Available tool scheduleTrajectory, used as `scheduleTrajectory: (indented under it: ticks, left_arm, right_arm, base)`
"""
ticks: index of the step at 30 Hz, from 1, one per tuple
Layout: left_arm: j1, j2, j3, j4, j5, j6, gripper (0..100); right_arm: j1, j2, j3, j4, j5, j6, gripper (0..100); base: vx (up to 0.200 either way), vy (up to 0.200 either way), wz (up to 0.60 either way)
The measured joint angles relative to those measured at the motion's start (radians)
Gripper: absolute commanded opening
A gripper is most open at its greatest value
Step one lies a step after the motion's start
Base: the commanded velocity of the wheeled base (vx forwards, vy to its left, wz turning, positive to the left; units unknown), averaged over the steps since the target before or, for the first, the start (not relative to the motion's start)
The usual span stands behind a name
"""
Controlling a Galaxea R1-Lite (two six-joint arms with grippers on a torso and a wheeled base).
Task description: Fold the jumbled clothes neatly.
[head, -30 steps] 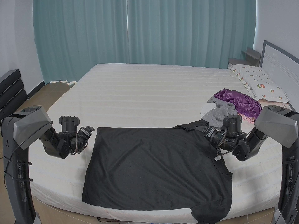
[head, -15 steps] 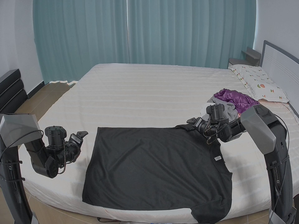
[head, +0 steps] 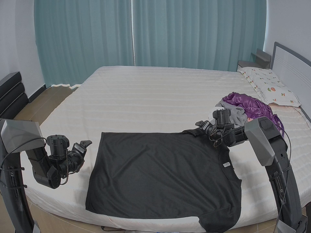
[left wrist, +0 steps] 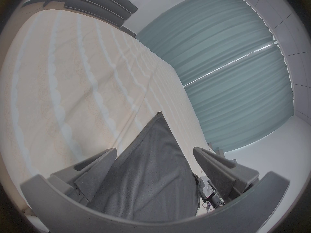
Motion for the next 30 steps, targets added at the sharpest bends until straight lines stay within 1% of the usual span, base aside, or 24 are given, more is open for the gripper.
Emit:
scheduleTrajectory:
  ticks: [3, 6, 8, 13, 16, 20, 23, 27, 30]
  left_arm:
    - [0.0, 0.005, 0.0, 0.0, 0.0, 0.0, 100]
    - [0.0, 0.007, 0.001, 0.0, 0.0, 0.0, 100]
    - [0.0, 0.009, 0.002, 0.0, 0.0, 0.0, 100]
    - [-0.001, 0.01, 0.004, 0.0, 0.0, 0.001, 100]
    - [-0.001, 0.011, 0.005, 0.0, 0.001, 0.001, 100]
    - [-0.002, 0.012, 0.006, 0.0, 0.001, 0.002, 100]
    - [-0.002, 0.012, 0.007, 0.0, 0.001, 0.002, 100]
    - [-0.002, 0.013, 0.007, 0.0, 0.001, 0.002, 100]
    - [-0.003, 0.014, 0.007, 0.0, 0.001, 0.003, 100]
  right_arm:
    - [-0.001, 0.036, -0.045, -0.023, 0.0, 0.0, 100]
    - [0.001, 0.063, -0.066, -0.089, 0.007, -0.003, 100]
    - [0.003, 0.074, -0.071, -0.161, 0.018, -0.005, 100]
    - [-0.001, 0.078, -0.078, -0.395, 0.047, -0.026, 100]
    - [-0.022, 0.061, -0.08, -0.47, 0.07, -0.054, 100]
    - [-0.047, 0.053, -0.081, -0.463, 0.083, -0.077, 100]
    - [-0.051, 0.074, -0.08, -0.443, 0.085, -0.087, 100]
    - [-0.058, 0.102, -0.08, -0.41, 0.07, -0.092, 100]
    - [-0.063, 0.107, -0.08, -0.354, 0.046, -0.092, 100]
  base:
    - [0.0, 0.0, 0.0]
    - [0.0, 0.0, 0.0]
    - [0.0, 0.0, 0.0]
    - [0.0, 0.0, 0.0]
    - [0.0, 0.0, 0.0]
    - [0.0, 0.0, 0.0]
    - [0.0, 0.0, 0.0]
    - [0.0, 0.0, 0.0]
    - [0.0, 0.0, 0.0]
